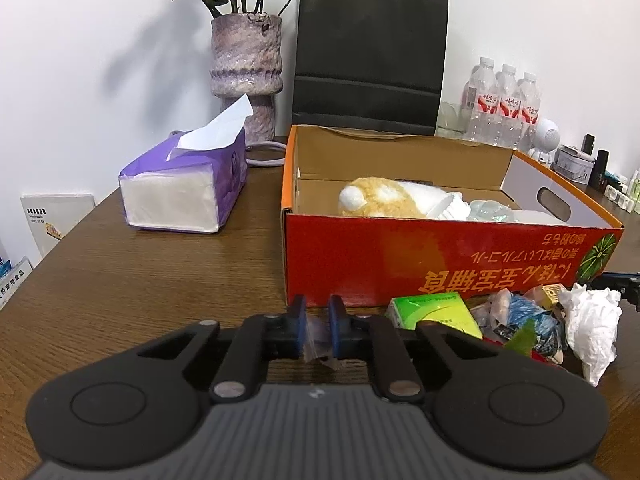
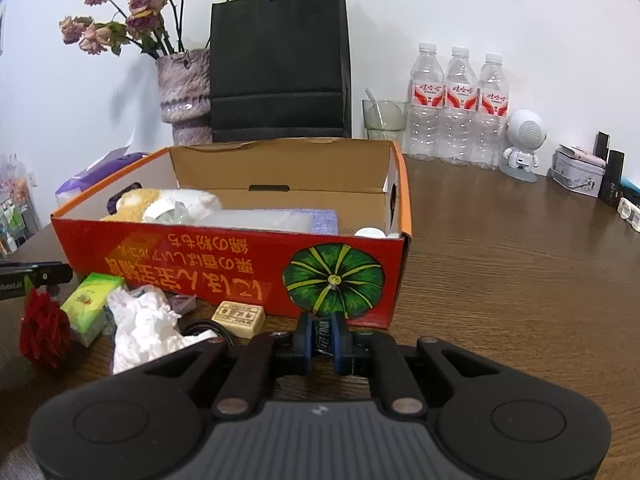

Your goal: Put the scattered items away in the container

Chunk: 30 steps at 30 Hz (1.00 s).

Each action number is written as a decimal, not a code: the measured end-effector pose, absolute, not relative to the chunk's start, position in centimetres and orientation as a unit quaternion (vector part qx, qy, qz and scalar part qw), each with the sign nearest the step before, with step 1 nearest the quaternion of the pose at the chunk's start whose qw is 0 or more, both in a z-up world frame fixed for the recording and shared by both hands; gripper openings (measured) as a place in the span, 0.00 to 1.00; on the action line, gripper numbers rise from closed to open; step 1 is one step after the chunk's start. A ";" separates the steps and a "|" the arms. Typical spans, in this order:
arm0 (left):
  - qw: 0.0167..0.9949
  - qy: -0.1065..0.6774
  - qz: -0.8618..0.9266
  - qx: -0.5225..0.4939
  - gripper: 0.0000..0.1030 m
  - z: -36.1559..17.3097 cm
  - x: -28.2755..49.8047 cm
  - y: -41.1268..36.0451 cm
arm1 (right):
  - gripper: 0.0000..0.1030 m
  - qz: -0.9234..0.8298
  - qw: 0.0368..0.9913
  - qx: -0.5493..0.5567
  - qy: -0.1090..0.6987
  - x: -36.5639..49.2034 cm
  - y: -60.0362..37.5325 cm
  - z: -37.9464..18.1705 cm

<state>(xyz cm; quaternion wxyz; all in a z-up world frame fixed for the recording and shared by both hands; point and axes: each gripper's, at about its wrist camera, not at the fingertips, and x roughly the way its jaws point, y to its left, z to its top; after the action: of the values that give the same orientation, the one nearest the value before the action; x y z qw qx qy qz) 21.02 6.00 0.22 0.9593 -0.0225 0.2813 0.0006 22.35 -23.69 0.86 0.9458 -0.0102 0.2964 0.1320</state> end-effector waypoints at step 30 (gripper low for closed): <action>0.986 0.154 -0.048 -0.037 0.06 9.6 21.0 3.7 | 0.09 0.147 0.968 0.011 0.203 22.0 -23.2 7.4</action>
<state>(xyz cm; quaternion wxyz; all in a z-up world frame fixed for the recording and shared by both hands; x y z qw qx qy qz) 20.95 3.71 9.61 0.9863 -0.0368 0.1536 -0.0485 22.04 -23.18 7.42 0.9680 0.0106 0.2031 0.1468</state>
